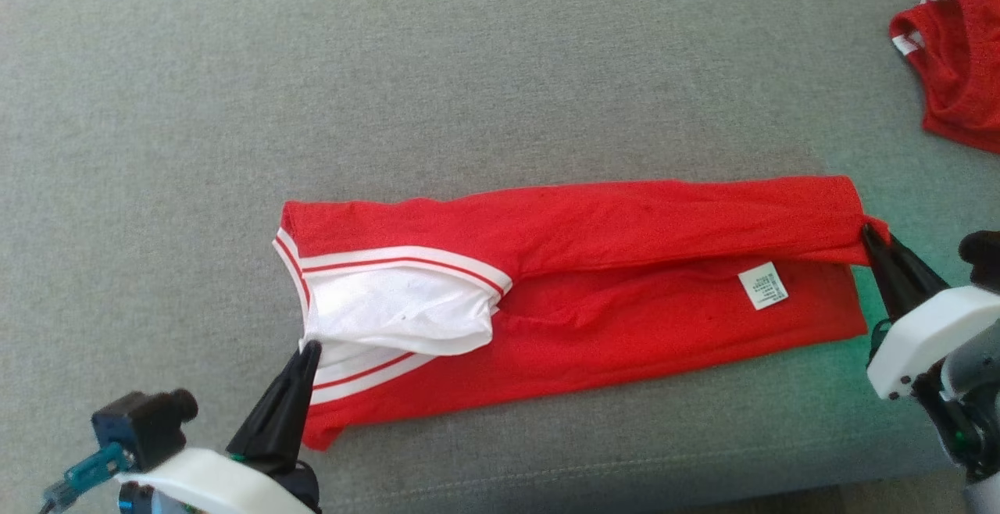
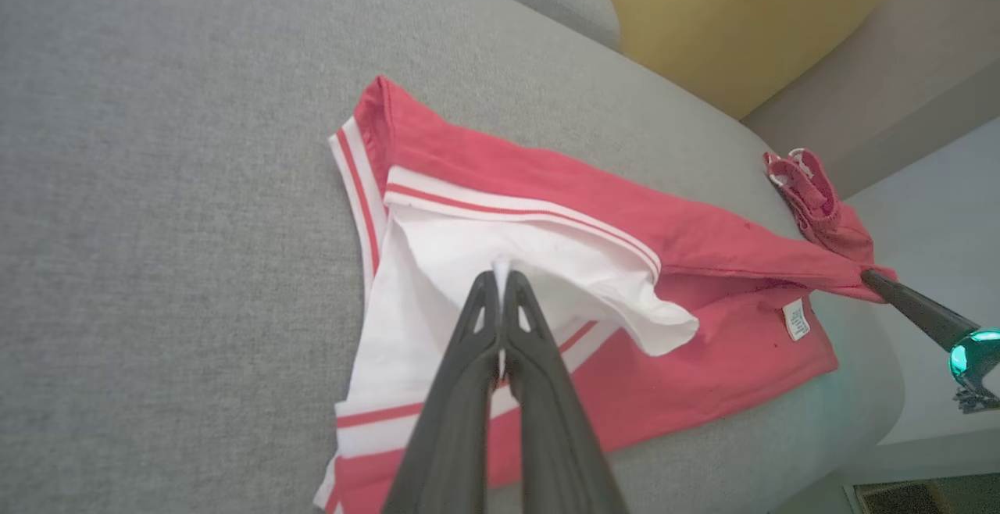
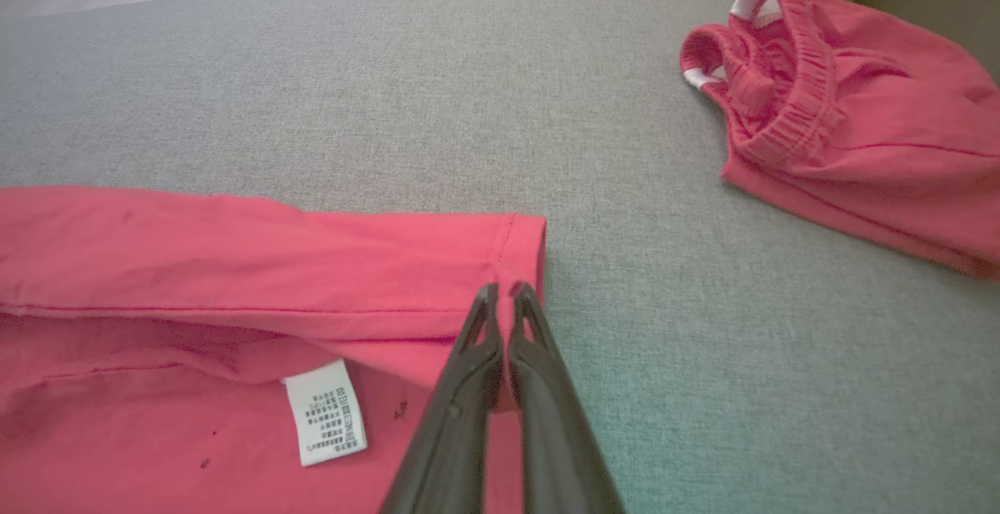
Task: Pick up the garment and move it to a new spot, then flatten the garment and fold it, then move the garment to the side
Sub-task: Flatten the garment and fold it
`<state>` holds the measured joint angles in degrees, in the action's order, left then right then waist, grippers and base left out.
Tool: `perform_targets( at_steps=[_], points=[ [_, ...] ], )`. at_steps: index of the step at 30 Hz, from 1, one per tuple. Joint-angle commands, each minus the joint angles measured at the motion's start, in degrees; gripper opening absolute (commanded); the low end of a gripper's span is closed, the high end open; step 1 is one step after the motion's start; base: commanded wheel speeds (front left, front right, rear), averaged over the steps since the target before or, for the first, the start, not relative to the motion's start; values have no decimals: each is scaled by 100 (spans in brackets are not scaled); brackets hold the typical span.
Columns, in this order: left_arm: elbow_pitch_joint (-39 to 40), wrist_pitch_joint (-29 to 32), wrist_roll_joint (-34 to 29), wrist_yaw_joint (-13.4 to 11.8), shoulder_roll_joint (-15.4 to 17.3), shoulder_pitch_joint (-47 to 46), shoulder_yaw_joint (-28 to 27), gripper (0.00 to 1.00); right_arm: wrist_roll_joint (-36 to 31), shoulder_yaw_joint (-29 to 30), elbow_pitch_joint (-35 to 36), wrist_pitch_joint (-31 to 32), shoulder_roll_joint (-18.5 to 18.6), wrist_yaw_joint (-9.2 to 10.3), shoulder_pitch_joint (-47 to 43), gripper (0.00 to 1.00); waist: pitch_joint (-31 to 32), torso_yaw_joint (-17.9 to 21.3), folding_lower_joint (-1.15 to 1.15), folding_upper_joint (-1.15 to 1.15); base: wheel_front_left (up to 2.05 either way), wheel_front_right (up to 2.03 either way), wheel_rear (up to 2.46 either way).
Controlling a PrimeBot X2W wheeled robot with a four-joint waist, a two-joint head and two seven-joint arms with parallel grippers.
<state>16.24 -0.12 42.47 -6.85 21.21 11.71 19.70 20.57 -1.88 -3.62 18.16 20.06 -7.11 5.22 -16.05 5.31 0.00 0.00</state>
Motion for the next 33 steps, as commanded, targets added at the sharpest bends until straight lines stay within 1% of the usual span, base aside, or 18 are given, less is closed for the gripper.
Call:
perform_targets(
  at_steps=[1,2,3,4,5,6,11,16,20,23,29,33],
  points=[
    [71,-74,19,48,25,-105,-186,0,-56,-31,218,16,74,-37,-32,24,7,12,0,0,0,0,0],
    [-17,-87,34,66,10,-110,-173,6,-72,-42,218,27,55,-37,-53,50,13,22,0,0,0,0,0],
    [-96,-106,45,87,-5,-119,-163,34,-84,-53,219,32,34,-37,-68,88,21,32,0,0,0,0,0],
    [-164,-130,52,106,-18,-128,-158,57,-90,-59,218,33,12,-37,-83,100,31,42,0,0,0,0,0],
    [-219,-154,59,113,-31,-134,-160,90,-85,-55,211,29,-6,-37,-102,100,42,50,0,0,0,0,0],
    [-259,-180,71,116,-43,-130,-170,100,-80,-30,207,16,-26,-37,-125,100,53,55,0,0,0,0,0],
    [-236,-370,93,52,-31,-16,-342,100,-56,228,252,-53,-74,-37,-349,100,124,44,0,0,0,0,0],
    [-31,-595,-49,-67,5,-9,-502,100,-118,584,514,-11,-168,-37,-499,100,211,20,0,0,0,0,0],
    [34,-669,-219,-138,-16,-152,-465,100,-193,459,572,209,-182,-37,-279,100,257,25,0,0,0,0,0],
    [9,-675,-277,-174,-72,-251,-401,100,-222,258,343,446,-165,-37,63,100,267,39,0,0,0,0,0],
    [-56,-683,-362,-173,-159,-409,-252,100,-415,-37,-525,852,-27,-37,856,100,214,-10,0,0,0,0,0],
    [-124,-712,-385,-148,-207,-484,-181,100,-365,-280,-1006,1140,85,-37,1159,100,197,-100,0,0,0,0,0]
  ],
)
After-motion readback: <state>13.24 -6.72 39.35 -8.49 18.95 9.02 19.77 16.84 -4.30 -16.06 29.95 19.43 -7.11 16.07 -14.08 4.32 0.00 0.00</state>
